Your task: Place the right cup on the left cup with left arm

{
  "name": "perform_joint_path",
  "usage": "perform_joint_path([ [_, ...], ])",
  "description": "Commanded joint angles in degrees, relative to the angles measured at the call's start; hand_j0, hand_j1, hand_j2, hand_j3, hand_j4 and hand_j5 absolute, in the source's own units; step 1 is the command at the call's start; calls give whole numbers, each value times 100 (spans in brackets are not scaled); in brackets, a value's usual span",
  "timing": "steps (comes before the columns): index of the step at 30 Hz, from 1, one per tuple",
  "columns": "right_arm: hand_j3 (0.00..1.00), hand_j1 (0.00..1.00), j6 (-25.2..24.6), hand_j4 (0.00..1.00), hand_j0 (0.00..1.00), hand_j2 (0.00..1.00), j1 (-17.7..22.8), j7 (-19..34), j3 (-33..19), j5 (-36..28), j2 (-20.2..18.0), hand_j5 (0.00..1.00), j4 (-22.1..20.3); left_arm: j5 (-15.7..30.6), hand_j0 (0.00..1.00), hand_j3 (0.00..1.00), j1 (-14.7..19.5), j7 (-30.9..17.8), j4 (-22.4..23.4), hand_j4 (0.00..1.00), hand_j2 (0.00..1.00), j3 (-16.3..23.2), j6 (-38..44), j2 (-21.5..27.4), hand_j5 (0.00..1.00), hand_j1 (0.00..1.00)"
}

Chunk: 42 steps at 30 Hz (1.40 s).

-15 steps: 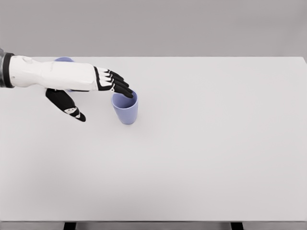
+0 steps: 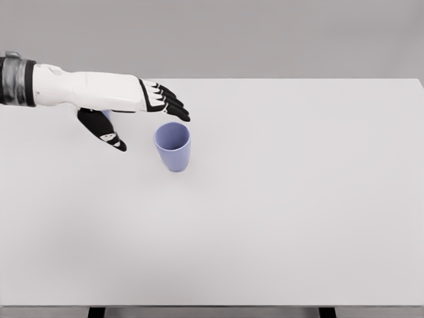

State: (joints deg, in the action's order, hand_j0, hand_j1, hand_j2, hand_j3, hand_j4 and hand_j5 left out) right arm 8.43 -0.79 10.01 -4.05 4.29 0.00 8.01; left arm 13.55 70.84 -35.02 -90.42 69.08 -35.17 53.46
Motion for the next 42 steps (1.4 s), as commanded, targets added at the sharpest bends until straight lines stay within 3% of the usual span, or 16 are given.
perform_joint_path([
  [1,100,100,1,100,100,100,0,1,10,2,0,100,-1,-27,100,100,0,2,50,100,100,-35,17,-177,100,100],
  [3,100,100,1,100,100,100,0,1,1,2,0,100,-1,-36,100,100,-114,2,129,100,100,-44,17,-362,100,100],
  [6,100,100,1,100,100,100,0,1,10,2,0,100,-1,-27,100,100,-167,31,1114,100,100,35,17,-687,100,100],
  [10,100,100,1,100,100,100,0,1,10,2,0,100,-1,-71,100,100,-254,31,1527,100,100,27,17,-907,100,100],
  [16,100,100,1,100,100,100,0,1,1,2,0,100,-1,-414,100,100,-519,22,1545,100,100,-53,17,-1329,100,100],
  [32,100,100,1,100,100,100,0,1,1,2,0,100,-1,-484,100,100,-624,31,1685,100,100,-44,17,-1303,100,100],
  [34,100,100,1,100,100,100,0,1,1,2,0,100,-1,-739,100,100,-615,40,1791,100,100,-88,17,-1320,100,100],
  [37,100,100,1,100,100,100,0,1,1,2,0,100,-1,-1512,100,100,-773,40,2002,100,100,-650,17,-1364,100,100],
  [42,100,100,1,100,100,100,0,1,1,2,0,100,8,-1539,100,100,-835,40,2090,100,100,-721,17,-1584,100,100],
])
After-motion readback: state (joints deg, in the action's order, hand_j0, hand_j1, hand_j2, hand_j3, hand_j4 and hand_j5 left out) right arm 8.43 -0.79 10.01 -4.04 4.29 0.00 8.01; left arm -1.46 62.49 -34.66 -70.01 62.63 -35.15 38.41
